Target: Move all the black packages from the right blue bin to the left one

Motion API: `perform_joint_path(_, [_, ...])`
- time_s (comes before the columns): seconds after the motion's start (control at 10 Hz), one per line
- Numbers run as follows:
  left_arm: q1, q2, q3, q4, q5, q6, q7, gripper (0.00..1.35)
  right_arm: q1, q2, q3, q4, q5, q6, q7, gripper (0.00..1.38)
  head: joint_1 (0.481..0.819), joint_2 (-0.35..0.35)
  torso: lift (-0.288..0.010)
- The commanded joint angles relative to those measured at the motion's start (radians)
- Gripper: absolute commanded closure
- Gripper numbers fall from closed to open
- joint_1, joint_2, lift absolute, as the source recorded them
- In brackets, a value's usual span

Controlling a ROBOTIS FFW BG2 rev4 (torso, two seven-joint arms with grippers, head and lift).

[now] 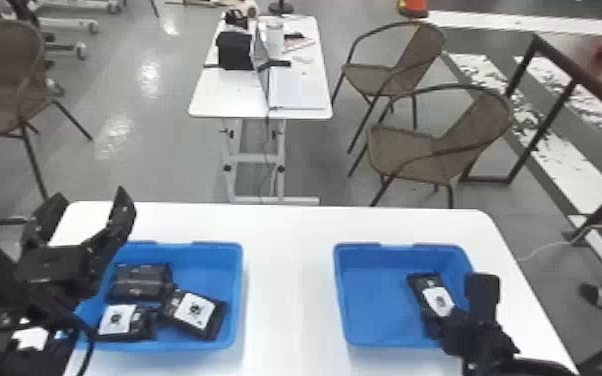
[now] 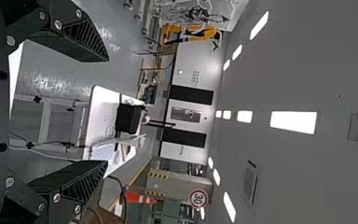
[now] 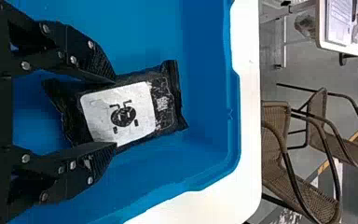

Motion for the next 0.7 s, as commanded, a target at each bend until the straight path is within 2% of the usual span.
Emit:
perform_joint_path(0.0, [0.002, -0.003, 0.001, 0.000, 0.001, -0.002, 0.000, 0.27, 0.015, 0.003, 0.001, -0.007, -0.025, -0.034, -0.002, 1.05, 0.695, -0.087, 0.000])
perform_joint_path(0.1, [0.004, -0.003, 0.005, 0.000, 0.001, -0.007, 0.000, 0.27, 0.031, 0.018, -0.001, -0.027, -0.051, -0.060, -0.033, 1.13, 0.695, -0.084, 0.000])
perform_joint_path(0.2, [0.007, -0.003, 0.005, 0.000, 0.001, -0.011, 0.000, 0.27, 0.038, 0.024, -0.001, -0.047, -0.052, -0.060, -0.044, 1.13, 0.695, -0.081, 0.000])
perform_joint_path(0.4, [0.007, -0.003, 0.005, 0.002, 0.002, -0.020, 0.003, 0.27, 0.042, 0.021, -0.001, -0.046, -0.060, -0.058, -0.042, 1.13, 0.695, -0.074, 0.000])
perform_joint_path(0.5, [0.007, -0.003, 0.003, 0.000, 0.002, -0.022, 0.006, 0.27, 0.046, 0.018, 0.001, -0.047, -0.064, -0.077, -0.042, 0.93, 0.695, -0.072, 0.000])
perform_joint_path(0.6, [0.007, -0.003, 0.001, 0.000, 0.002, -0.023, 0.006, 0.27, 0.051, 0.018, 0.002, -0.061, -0.072, -0.084, -0.042, 0.41, 0.695, -0.072, 0.000])
